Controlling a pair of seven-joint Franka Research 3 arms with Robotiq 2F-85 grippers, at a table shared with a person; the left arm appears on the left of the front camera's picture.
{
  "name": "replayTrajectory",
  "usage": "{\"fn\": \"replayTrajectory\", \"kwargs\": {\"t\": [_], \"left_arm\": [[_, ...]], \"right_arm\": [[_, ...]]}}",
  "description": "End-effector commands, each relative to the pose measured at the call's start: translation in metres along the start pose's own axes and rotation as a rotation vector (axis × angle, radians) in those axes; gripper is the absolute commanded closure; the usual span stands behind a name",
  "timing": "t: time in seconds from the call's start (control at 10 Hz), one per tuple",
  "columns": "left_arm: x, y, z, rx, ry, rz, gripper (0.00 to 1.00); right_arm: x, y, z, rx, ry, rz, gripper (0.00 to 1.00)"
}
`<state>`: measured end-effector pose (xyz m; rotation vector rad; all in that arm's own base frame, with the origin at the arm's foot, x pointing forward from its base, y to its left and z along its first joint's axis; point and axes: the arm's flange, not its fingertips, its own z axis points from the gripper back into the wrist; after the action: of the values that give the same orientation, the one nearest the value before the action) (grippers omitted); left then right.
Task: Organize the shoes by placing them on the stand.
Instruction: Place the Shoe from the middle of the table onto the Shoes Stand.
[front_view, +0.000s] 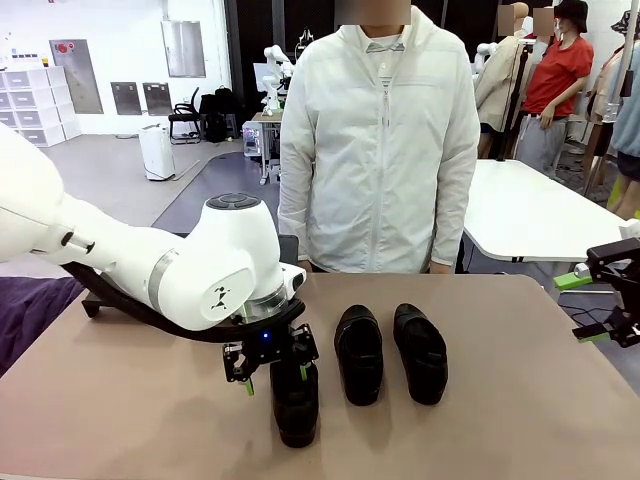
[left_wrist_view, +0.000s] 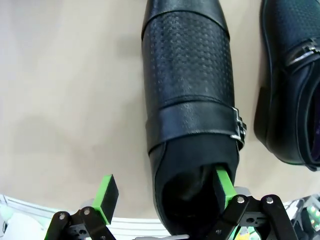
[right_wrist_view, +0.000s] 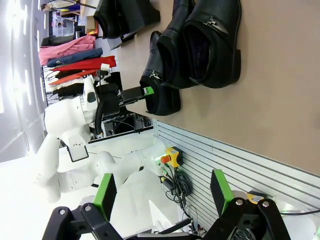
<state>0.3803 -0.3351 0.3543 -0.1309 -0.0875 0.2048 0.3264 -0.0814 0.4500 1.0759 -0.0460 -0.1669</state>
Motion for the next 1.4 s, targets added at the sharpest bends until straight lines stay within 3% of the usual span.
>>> {"fn": "replayTrajectory", "kwargs": {"t": [0.0, 0.1, 0.2, 1.1, 1.3], "left_arm": [[0.007, -0.005, -0.001, 0.028, -0.026, 0.042, 0.22], [0.009, -0.003, 0.0, 0.034, -0.033, 0.044, 0.82], [0.009, -0.002, 0.002, 0.033, -0.033, 0.041, 1.0], [0.012, 0.006, 0.001, 0.015, -0.02, 0.024, 1.0], [0.001, 0.01, 0.043, -0.038, -0.007, -0.094, 1.0]], "right_arm": [[0.0, 0.004, 0.001, 0.02, -0.002, -0.016, 0.0], [0.0, 0.004, 0.001, 0.02, -0.002, -0.016, 0.0], [0.0, 0.004, 0.001, 0.02, -0.002, -0.016, 0.0], [0.0, 0.004, 0.001, 0.02, -0.002, -0.016, 0.0], [0.0, 0.004, 0.001, 0.02, -0.002, -0.016, 0.0]]}}
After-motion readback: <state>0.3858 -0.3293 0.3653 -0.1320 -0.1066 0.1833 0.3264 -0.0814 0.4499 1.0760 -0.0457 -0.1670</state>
